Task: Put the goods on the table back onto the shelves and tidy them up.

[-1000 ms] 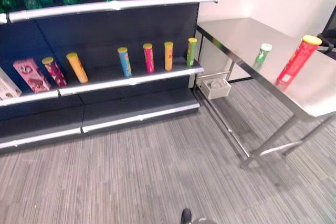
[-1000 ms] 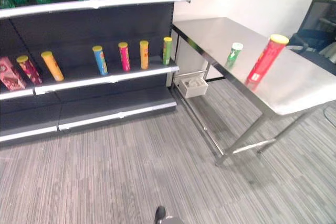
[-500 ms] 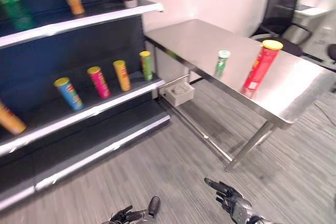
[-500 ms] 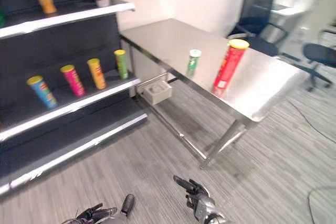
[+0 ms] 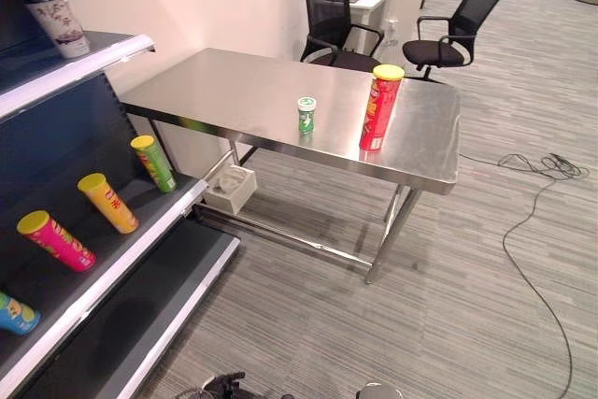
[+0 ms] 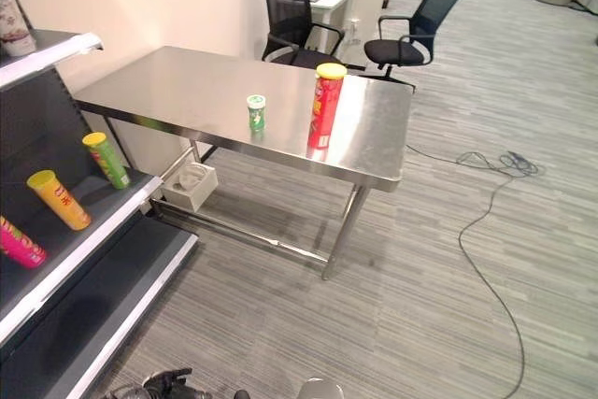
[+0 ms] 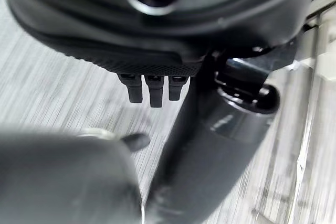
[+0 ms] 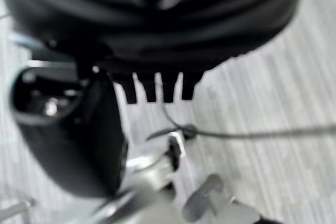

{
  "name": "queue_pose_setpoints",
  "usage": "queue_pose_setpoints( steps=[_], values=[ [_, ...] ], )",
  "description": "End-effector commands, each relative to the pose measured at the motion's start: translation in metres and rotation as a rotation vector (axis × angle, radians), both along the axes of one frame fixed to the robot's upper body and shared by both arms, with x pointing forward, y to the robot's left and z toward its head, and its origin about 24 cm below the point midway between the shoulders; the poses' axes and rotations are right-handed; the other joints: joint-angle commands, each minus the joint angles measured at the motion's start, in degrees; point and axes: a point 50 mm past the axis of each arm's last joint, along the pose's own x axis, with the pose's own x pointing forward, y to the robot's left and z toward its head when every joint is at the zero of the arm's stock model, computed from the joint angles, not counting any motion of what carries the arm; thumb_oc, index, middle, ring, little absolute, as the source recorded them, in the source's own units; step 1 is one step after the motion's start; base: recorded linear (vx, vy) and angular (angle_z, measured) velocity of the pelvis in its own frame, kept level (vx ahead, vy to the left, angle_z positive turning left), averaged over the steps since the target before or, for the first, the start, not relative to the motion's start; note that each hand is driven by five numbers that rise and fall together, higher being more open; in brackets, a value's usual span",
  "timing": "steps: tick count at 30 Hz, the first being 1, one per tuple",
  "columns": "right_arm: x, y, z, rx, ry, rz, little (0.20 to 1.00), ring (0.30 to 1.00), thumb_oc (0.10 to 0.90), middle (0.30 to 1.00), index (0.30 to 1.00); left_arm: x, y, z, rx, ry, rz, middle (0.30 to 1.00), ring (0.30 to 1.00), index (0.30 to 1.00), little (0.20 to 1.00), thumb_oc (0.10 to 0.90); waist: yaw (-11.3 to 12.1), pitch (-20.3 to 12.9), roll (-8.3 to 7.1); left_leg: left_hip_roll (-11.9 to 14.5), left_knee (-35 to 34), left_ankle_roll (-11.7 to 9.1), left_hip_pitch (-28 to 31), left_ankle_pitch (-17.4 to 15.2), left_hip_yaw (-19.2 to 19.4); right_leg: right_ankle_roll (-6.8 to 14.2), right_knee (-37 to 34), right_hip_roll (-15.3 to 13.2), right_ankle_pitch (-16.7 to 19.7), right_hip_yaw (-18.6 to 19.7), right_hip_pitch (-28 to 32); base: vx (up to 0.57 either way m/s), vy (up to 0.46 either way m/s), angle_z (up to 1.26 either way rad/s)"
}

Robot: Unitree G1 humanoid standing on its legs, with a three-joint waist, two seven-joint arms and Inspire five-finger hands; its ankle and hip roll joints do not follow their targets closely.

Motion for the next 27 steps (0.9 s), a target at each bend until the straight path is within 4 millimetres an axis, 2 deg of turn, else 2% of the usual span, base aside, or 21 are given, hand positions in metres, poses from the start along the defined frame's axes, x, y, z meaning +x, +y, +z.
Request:
queue_pose_setpoints(
  steps=[1,2,3,4,6,7,8,9,11,13,14,17,19,20,25,26,27],
  values=[
    [0.032,0.004,0.004,0.003,-0.097,0.082,0.9,0.9,0.8,0.9,0.9,-0.012,-0.009,-0.004,-0.013,0.047,-0.078,0.9,0.9,0.9,0.9,0.8,-0.8,-0.2,0.36,2.9,0.5,-1.4,6.5,-9.2,-1.9,2.2,-13.3,1.8,13.0,0.7,-2.6,0.23,-0.055,-0.68],
    [0.031,0.004,0.003,0.008,-0.097,0.076,0.9,0.9,0.8,0.9,0.9,-0.007,-0.013,-0.003,-0.015,0.042,-0.135,0.9,0.9,0.9,0.9,0.8,-1.0,-0.4,-0.41,2.3,0.5,-1.5,7.0,-9.6,-1.6,1.6,-18.6,2.8,13.2,0.5,-0.3,0.31,-0.086,-0.38],
    [0.027,0.005,0.003,0.009,-0.081,0.081,0.9,0.9,0.8,0.9,0.9,-0.009,-0.016,-0.004,-0.015,0.047,-0.16,0.9,0.9,0.9,0.9,0.8,-1.0,-0.9,-0.81,2.2,0.7,-1.5,7.8,-10.5,-1.7,0.9,-20.5,3.7,12.8,1.4,1.9,0.11,-0.077,0.0],
    [0.027,0.005,0.003,0.009,-0.08,0.081,0.9,0.9,0.8,0.9,0.9,-0.009,-0.016,-0.004,-0.015,0.048,-0.16,0.9,0.9,0.9,0.9,0.8,-1.0,-0.8,-0.79,2.3,0.7,-1.6,7.9,-10.5,-1.7,0.9,-20.6,3.8,12.9,1.4,2.1,0.19,-0.072,0.09],
    [0.014,0.001,0.002,0.0,-0.029,0.088,0.9,0.9,0.8,0.9,0.9,-0.007,-0.02,-0.004,-0.024,0.036,-0.171,0.9,0.9,0.9,0.9,0.8,-0.6,-2.7,-0.74,3.3,3.8,-1.9,8.1,-12.4,-0.9,-0.4,-22.4,6.0,11.1,2.6,5.1,0.28,-0.126,0.18],
    [0.008,-0.004,0.002,-0.02,0.005,0.083,0.9,0.9,0.8,0.9,0.9,0.001,-0.027,-0.002,-0.031,-0.001,-0.205,0.9,0.9,0.9,0.9,0.8,0.3,-3.1,-1.01,4.6,12.7,-3.1,4.9,-11.9,-0.5,-1.4,-24.7,6.7,10.6,2.2,7.9,0.27,-0.193,0.15],
    [0.011,-0.005,0.003,-0.029,0.0,0.083,0.9,0.9,0.8,0.9,0.9,0.012,-0.033,0.0,-0.027,-0.039,-0.253,0.9,0.9,0.9,0.9,0.8,0.9,-2.5,-1.45,5.8,20.1,-4.5,0.8,-9.3,-0.7,-2.4,-25.9,6.7,10.6,2.3,9.3,0.16,-0.157,0.12],
    [0.011,-0.005,0.003,-0.029,0.0,0.082,0.9,0.9,0.8,0.9,0.9,0.012,-0.033,0.0,-0.027,-0.039,-0.254,0.9,0.9,0.9,0.9,0.8,0.9,-2.6,-1.39,6.0,20.6,-4.6,0.5,-9.5,-0.8,-2.4,-26.0,6.8,10.6,2.3,9.2,0.06,-0.114,0.2],
    [0.026,-0.004,0.005,-0.042,-0.027,0.117,0.9,0.9,0.8,0.9,0.9,0.031,-0.032,0.006,-0.011,-0.105,-0.281,0.9,0.9,0.9,0.9,0.8,2.8,-1.0,-2.12,7.1,34.3,-6.0,-6.6,-4.9,-3.1,-4.3,-27.8,7.4,9.8,2.4,11.9,0.05,-0.096,0.24],
    [0.04,-0.002,0.007,-0.049,-0.063,0.165,0.9,0.9,0.8,0.9,0.9,0.035,-0.026,0.008,0.002,-0.115,-0.218,0.9,0.9,0.9,0.9,0.8,4.3,-0.2,-3.21,7.0,37.6,-5.3,-11.3,-5.2,-4.1,-4.7,-29.4,7.1,9.0,3.4,14.3,0.13,-0.021,-0.11],
    [0.044,-0.001,0.007,-0.053,-0.075,0.196,0.9,0.9,0.8,0.9,0.9,0.034,-0.023,0.007,-0.001,-0.11,-0.176,0.9,0.9,0.9,0.9,0.8,4.8,-0.2,-3.44,7.3,36.5,-5.1,-12.5,-5.5,-3.9,-4.5,-30.0,6.9,8.9,3.9,15.1,0.2,0.066,-0.3],
    [0.061,0.0,0.011,-0.07,-0.138,0.322,0.9,0.9,0.8,0.9,0.9,0.022,-0.017,0.004,-0.011,-0.079,-0.043,0.9,0.9,0.9,0.9,0.8,5.9,-0.8,-3.85,8.3,24.6,-4.9,-12.3,-5.6,-3.1,-3.2,-30.9,5.9,8.2,5.1,16.5,0.22,0.147,-0.36],
    [0.072,-0.002,0.015,-0.098,-0.173,0.401,0.9,0.9,0.8,0.9,0.9,0.019,-0.019,0.003,-0.012,-0.076,-0.04,0.9,0.9,0.9,0.9,0.8,6.5,-1.2,-2.89,9.8,14.6,-6.2,-13.6,0.0,-4.7,-3.0,-30.8,6.7,7.2,6.5,17.5,0.29,0.254,-0.49],
    [0.076,-0.001,0.016,-0.114,-0.174,0.446,0.9,0.9,0.8,0.9,0.9,0.021,-0.021,0.003,-0.004,-0.083,-0.053,0.9,0.9,0.9,0.9,0.8,7.2,-0.7,-2.12,11.5,8.6,-7.5,-14.3,3.9,-7.6,-3.1,-29.8,7.0,5.8,8.0,18.9,0.3,0.284,-0.28],
    [0.072,-0.002,0.015,-0.127,-0.136,0.539,0.9,0.9,0.8,0.9,0.9,0.025,-0.021,0.005,0.017,-0.096,-0.09,0.9,0.9,0.9,0.9,0.8,7.8,-0.5,-1.37,15.2,6.7,-9.2,-13.3,6.4,-14.1,-1.8,-26.0,5.2,3.7,10.8,20.3,0.2,0.267,-0.62],
    [0.072,-0.002,0.015,-0.127,-0.136,0.539,0.9,0.9,0.8,0.9,0.9,0.025,-0.021,0.005,0.017,-0.096,-0.09,0.9,0.9,0.9,0.9,0.8,7.8,-0.4,-1.37,15.3,6.6,-9.3,-13.1,6.4,-14.0,-1.8,-25.9,5.2,3.7,10.9,20.3,0.17,0.386,-0.65],
    [0.062,-0.007,0.013,-0.13,-0.095,0.553,0.9,0.9,0.8,0.9,0.9,0.024,-0.025,0.004,0.019,-0.091,-0.139,0.9,0.9,0.9,0.9,0.8,7.6,-1.2,-0.48,15.7,5.4,-9.5,-11.3,5.7,-15.5,-0.6,-25.1,4.1,3.4,11.2,20.4,0.1,0.257,-0.63]
  ],
)
